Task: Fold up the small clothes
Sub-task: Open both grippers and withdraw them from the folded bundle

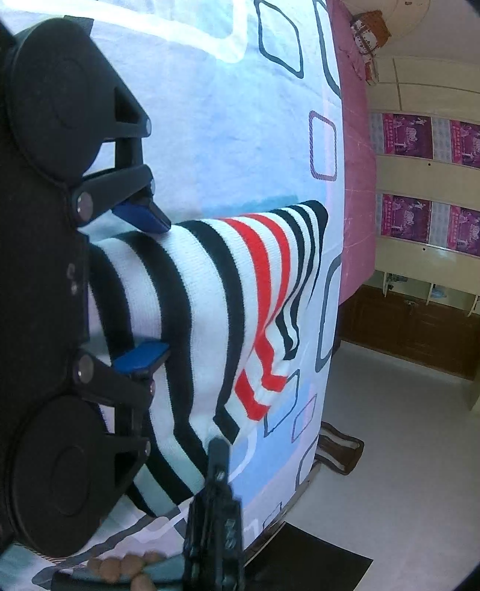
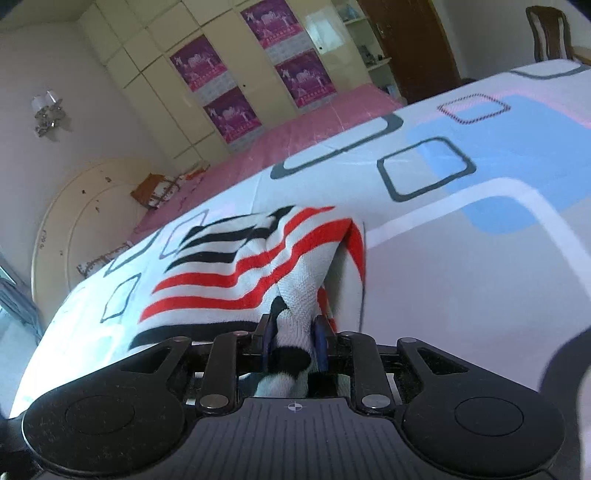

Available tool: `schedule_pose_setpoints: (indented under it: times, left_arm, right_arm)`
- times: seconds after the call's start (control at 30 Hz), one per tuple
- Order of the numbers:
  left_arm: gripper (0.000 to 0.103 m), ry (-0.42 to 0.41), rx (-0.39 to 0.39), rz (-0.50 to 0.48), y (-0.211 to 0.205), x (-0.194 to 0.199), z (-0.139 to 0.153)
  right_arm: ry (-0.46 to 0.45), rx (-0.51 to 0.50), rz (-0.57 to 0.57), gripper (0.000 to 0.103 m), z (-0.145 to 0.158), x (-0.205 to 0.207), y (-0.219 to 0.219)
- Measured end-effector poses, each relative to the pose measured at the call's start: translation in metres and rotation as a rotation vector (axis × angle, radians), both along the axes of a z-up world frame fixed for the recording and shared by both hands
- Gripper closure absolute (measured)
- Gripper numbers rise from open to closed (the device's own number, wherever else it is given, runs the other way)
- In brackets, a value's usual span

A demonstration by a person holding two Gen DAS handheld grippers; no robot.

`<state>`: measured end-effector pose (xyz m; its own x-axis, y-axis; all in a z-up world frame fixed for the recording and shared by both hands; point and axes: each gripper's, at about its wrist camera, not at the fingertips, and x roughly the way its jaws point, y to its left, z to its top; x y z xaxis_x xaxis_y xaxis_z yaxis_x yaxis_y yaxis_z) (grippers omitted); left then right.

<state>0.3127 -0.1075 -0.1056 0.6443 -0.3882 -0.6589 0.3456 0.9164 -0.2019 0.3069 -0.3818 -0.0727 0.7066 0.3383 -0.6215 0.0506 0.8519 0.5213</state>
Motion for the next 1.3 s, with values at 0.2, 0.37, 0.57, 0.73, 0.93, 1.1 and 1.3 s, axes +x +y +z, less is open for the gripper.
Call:
schedule_pose_setpoints:
  times: [0.2, 0.37, 0.57, 0.73, 0.93, 1.1, 1.3]
  left_arm:
    - [0.039, 0.006, 0.012, -0.012, -0.003, -0.001, -0.004]
    - [0.039, 0.016, 0.042, -0.028, -0.005, -0.003, -0.009]
    - [0.039, 0.042, 0.044, -0.017, -0.005, 0.000, -0.004]
    - [0.044, 0.016, 0.057, -0.010, -0.005, -0.003, 0.011]
    - [0.044, -0.031, 0.085, 0.001, -0.006, 0.002, 0.028]
    - [0.044, -0.050, 0.091, 0.007, -0.011, 0.015, 0.033]
    - [0.044, -0.063, 0.105, 0.013, -0.019, 0.034, 0.030]
  right_arm:
    - [0.023, -0.007, 0.011, 0.081, 0.001, -0.032, -0.003]
    - [0.063, -0.059, -0.010, 0.081, -0.016, -0.048, 0.001]
    - [0.078, -0.050, -0.021, 0.081, -0.027, -0.050, 0.000]
    - [0.102, -0.068, -0.019, 0.070, -0.022, -0.049, -0.003]
    - [0.038, -0.109, -0.008, 0.070, 0.005, -0.050, 0.003]
    - [-0.051, -0.204, 0.000, 0.070, 0.030, -0.036, 0.013]
    - [-0.085, -0.303, 0.070, 0.070, 0.029, -0.006, 0.040]
